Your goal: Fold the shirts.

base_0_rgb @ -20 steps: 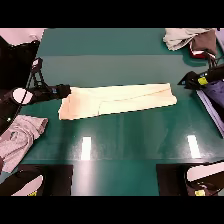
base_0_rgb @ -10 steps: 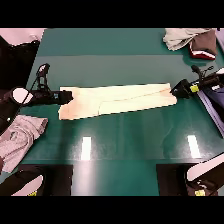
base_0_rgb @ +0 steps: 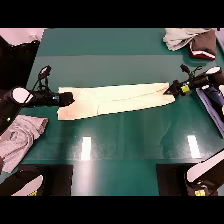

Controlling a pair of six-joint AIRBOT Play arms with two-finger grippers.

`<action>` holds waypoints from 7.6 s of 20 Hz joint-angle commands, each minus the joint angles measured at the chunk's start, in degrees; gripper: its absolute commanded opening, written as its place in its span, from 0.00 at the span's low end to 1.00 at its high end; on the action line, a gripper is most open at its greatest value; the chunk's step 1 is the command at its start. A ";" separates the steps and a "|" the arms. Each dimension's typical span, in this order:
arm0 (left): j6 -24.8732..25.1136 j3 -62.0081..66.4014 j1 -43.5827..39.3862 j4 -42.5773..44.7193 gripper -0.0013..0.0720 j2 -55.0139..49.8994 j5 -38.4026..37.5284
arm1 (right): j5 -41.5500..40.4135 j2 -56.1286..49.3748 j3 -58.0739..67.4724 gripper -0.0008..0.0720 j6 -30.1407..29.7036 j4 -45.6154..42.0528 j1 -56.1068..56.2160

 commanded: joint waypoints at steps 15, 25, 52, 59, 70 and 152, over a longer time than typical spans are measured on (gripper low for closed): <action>-0.20 41.13 -20.81 -3.87 0.04 -43.21 -2.21 | 3.02 17.16 19.19 0.03 2.62 11.45 19.32; -0.79 43.10 -21.22 3.26 0.05 -46.64 -6.69 | 0.85 17.11 22.93 0.03 3.45 11.34 32.24; -3.21 44.15 -1.95 35.67 0.05 0.00 -29.33 | -32.98 -4.94 24.59 0.87 -2.67 10.80 61.37; -3.17 44.15 -1.95 35.65 0.05 0.00 -29.59 | -8.96 0.09 19.54 0.80 -0.42 7.85 47.08; -3.17 44.15 -1.95 35.39 0.05 -0.02 -27.93 | -15.13 4.22 -6.12 0.92 4.94 13.49 30.16; -1.66 44.15 -1.97 17.07 0.05 0.00 -34.14 | -6.67 34.93 -2.89 0.77 15.72 -32.44 -43.91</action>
